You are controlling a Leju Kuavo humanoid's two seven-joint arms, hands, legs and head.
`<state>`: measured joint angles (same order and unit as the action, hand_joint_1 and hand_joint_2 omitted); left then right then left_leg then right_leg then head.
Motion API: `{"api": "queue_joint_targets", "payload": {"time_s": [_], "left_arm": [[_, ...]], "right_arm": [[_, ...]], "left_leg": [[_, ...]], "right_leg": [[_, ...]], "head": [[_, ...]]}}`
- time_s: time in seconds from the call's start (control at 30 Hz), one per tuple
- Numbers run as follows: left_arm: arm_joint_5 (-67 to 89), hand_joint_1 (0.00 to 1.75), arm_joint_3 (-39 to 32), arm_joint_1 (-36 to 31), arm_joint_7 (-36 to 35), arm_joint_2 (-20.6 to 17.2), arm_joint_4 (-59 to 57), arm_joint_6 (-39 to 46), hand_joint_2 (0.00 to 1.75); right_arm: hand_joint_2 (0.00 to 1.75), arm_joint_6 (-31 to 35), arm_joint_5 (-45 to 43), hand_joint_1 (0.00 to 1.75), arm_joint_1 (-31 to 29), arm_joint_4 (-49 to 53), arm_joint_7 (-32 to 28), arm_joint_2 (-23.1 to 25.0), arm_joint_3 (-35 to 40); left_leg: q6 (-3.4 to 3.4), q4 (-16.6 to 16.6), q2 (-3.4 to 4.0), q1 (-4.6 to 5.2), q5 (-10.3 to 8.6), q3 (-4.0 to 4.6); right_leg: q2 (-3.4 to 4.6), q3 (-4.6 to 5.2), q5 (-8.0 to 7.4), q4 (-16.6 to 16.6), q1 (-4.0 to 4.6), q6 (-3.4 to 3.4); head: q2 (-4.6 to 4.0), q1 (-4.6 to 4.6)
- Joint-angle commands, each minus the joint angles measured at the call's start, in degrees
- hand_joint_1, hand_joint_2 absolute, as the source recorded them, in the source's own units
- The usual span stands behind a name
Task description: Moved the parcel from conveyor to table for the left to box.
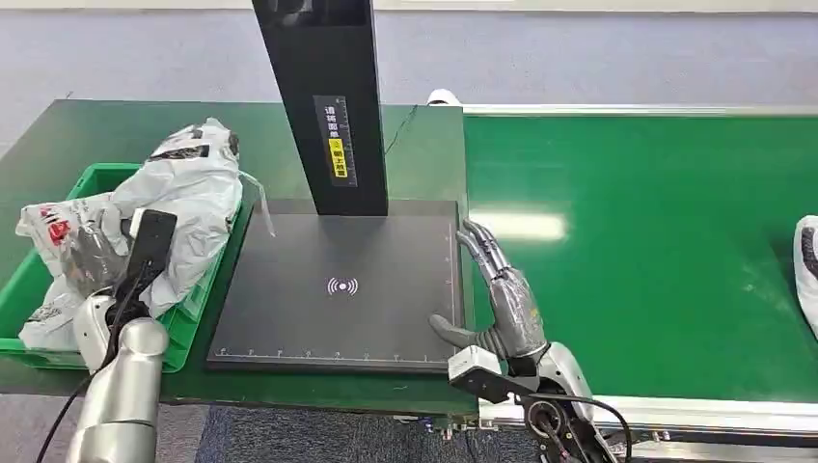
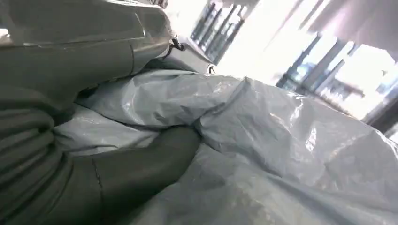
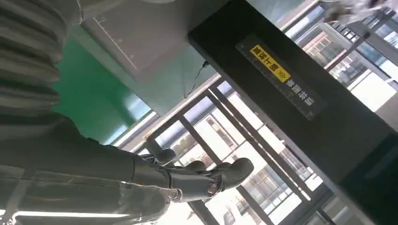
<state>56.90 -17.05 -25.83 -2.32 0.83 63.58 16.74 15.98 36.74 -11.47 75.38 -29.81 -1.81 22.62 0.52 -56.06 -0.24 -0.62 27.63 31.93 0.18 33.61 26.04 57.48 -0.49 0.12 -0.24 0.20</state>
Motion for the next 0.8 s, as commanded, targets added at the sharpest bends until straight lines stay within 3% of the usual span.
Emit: {"api": "queue_joint_targets", "payload": {"time_s": [0.03, 0.37, 0.4, 0.43, 0.47, 0.7, 0.8], "left_arm": [[-0.3, 1.75, 3.2, -3.3, -2.8, -3.1, -17.9, -10.1, 1.75], [-1.9, 1.69, 2.7, -4.6, -3.3, -4.1, -21.4, -11.6, 1.75], [-2.1, 1.34, 2.5, -4.8, -2.9, -3.9, -21.4, -9.7, 1.75], [-2.7, 1.31, 2.1, -5.0, -1.9, -3.5, -20.9, -7.8, 1.75], [-3.5, 0.0, 1.5, -4.9, -0.2, -2.7, -19.2, -3.4, 1.75], [-4.5, 0.0, 3.9, -2.3, 5.9, 0.1, -7.5, 8.2, 1.75], [-4.6, 0.0, 4.2, -1.6, 5.6, 0.2, -6.4, 8.1, 1.75]], "right_arm": [[1.75, -1.5, 0.0, 0.0, -4.1, -4.7, 0.0, 1.7, 0.0], [1.75, -1.9, 0.2, 0.0, -4.6, -5.3, 0.0, 1.9, 0.5], [1.75, -1.8, 0.2, 0.0, -4.3, -4.8, 0.1, 1.8, 0.4], [1.75, -1.7, 0.2, 0.0, -3.8, -4.2, 0.2, 1.6, 0.2], [1.75, -1.5, 0.3, 0.0, -3.1, -3.3, 0.4, 1.4, -0.1], [1.75, -0.7, 0.9, 0.0, -0.7, -1.1, 0.7, 0.8, -1.1], [1.75, -0.6, 0.9, 0.0, -0.4, -1.1, 0.6, 0.7, -1.1]], "left_leg": [[-0.02, 0.2, 0.02, 0.04, -0.08, -0.25], [-0.03, 0.2, -0.26, 0.09, -0.15, -0.68], [-0.04, 0.2, -0.29, 0.09, -0.11, -0.74], [-0.05, 0.2, -0.23, 0.09, -0.18, -0.72], [-0.06, 0.2, -0.29, 0.09, -0.14, -0.78], [-0.07, 0.1, -0.43, 0.03, -0.15, -0.7], [-0.07, 0.1, -0.41, 0.02, -0.11, -0.64]], "right_leg": [[-0.01, -0.23, -0.06, -0.2, -0.03, -0.01], [-0.34, -0.79, -0.02, -0.1, -0.09, 0.04], [-0.36, -0.87, 0.03, -0.1, -0.09, 0.05], [-0.31, -0.85, -0.04, -0.2, -0.09, 0.04], [-0.36, -0.94, 0.02, -0.1, -0.09, 0.05], [-0.53, -0.9, 0.05, -0.1, -0.03, 0.07], [-0.51, -0.82, 0.08, -0.1, -0.01, 0.08]], "head": [[0.0, 0.02], [0.0, 0.0], [0.0, 0.02], [0.0, 0.02], [0.0, 0.02], [0.0, 0.0], [0.0, 0.02]]}}
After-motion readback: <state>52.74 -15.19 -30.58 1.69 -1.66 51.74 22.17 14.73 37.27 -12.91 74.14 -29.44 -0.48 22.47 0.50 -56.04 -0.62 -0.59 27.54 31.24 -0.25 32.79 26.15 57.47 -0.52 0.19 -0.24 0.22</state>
